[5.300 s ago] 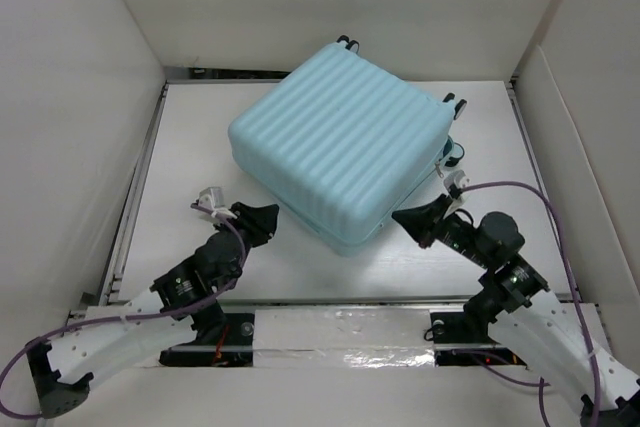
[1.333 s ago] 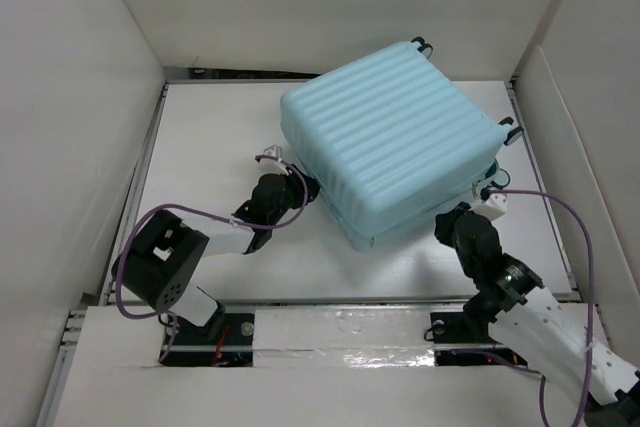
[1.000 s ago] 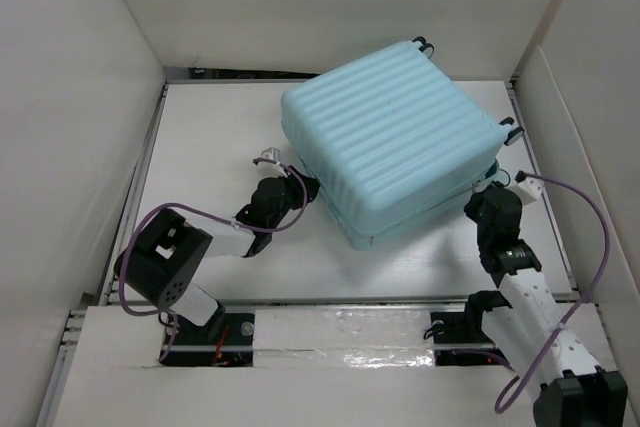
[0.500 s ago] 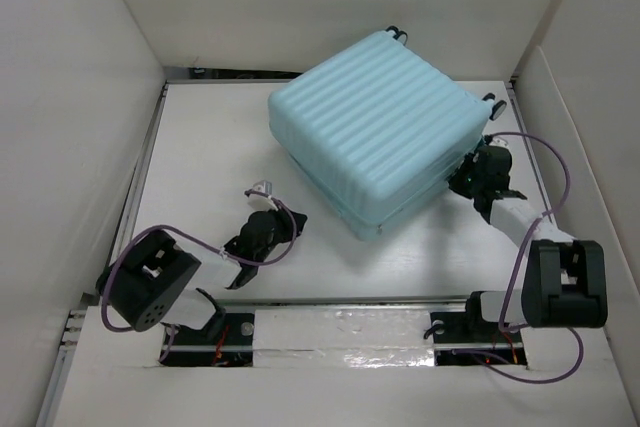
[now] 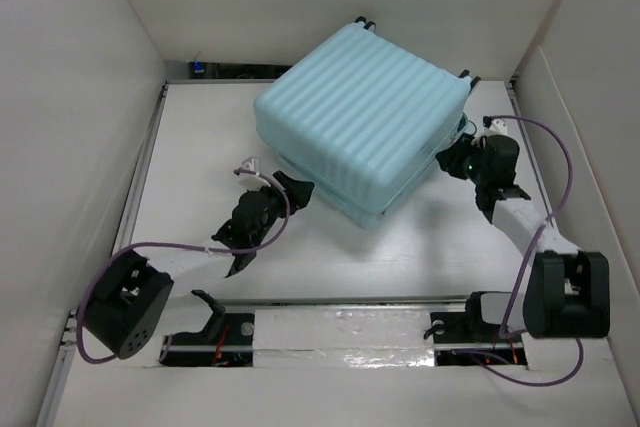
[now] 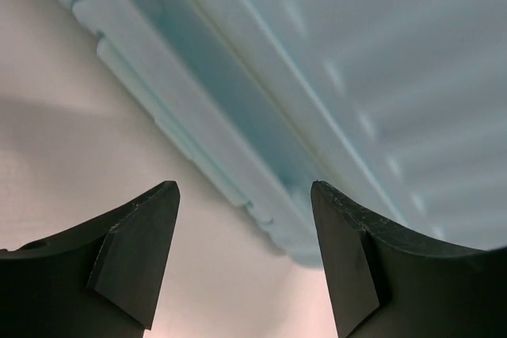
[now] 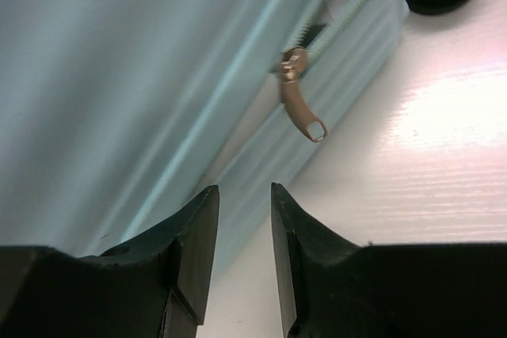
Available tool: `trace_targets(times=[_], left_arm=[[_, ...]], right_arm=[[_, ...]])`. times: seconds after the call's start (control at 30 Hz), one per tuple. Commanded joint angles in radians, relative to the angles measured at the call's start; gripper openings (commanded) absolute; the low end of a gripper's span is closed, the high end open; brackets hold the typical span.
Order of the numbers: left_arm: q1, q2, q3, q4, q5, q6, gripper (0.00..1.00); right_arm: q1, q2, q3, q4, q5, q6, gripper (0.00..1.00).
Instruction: Pack the luggage
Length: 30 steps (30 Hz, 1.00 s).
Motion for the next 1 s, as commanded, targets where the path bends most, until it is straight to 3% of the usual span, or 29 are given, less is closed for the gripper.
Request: trace_targets(times=[0.0, 0.07, 0.1, 0.17, 0.37, 0.47, 0.53, 0.67, 0.8, 0.9, 0.97], left_arm=[[0.043, 0.059, 0.086, 0.019, 0.061, -0.020, 0.64], [0.077, 0.119, 0.118, 0.049, 0.101, -0.032, 0.60], [0.089, 0.137, 0.126, 0.063, 0.122, -0.037, 0.57], [0.108, 0.187, 0.150, 0.071, 0.156, -0.054, 0.49], [0.139, 0.251, 0.184, 0.052, 0.204, -0.103, 0.45], [0.148, 0.279, 0.201, 0.071, 0.225, -0.124, 0.55], [0.157, 0.314, 0.204, 0.110, 0.240, -0.147, 0.56], [0.157, 0.389, 0.201, 0.238, 0.256, -0.192, 0.55], [0.166, 0.452, 0.197, 0.305, 0.245, -0.221, 0.49], [0.166, 0.489, 0.175, 0.387, 0.222, -0.240, 0.45], [0.166, 0.500, 0.164, 0.440, 0.214, -0.250, 0.43]], right_arm=[[0.038, -0.172, -0.080, 0.189, -0.120, 0.038, 0.34], [0.079, -0.275, -0.141, 0.189, -0.123, 0.036, 0.25], [0.096, -0.306, -0.193, 0.180, -0.123, 0.032, 0.10], [0.151, -0.370, -0.235, 0.159, -0.144, 0.010, 0.00], [0.305, -0.620, -0.350, 0.059, -0.100, -0.008, 0.01], [0.351, -0.709, -0.379, 0.016, -0.059, -0.011, 0.10], [0.388, -0.757, -0.407, 0.036, -0.046, 0.003, 0.16], [0.422, -0.771, -0.484, 0.125, -0.090, 0.038, 0.15], [0.471, -0.746, -0.482, 0.114, -0.129, -0.011, 0.00], [0.495, -0.746, -0.497, 0.108, -0.121, -0.023, 0.02], [0.520, -0.755, -0.511, 0.128, -0.105, -0.017, 0.12]])
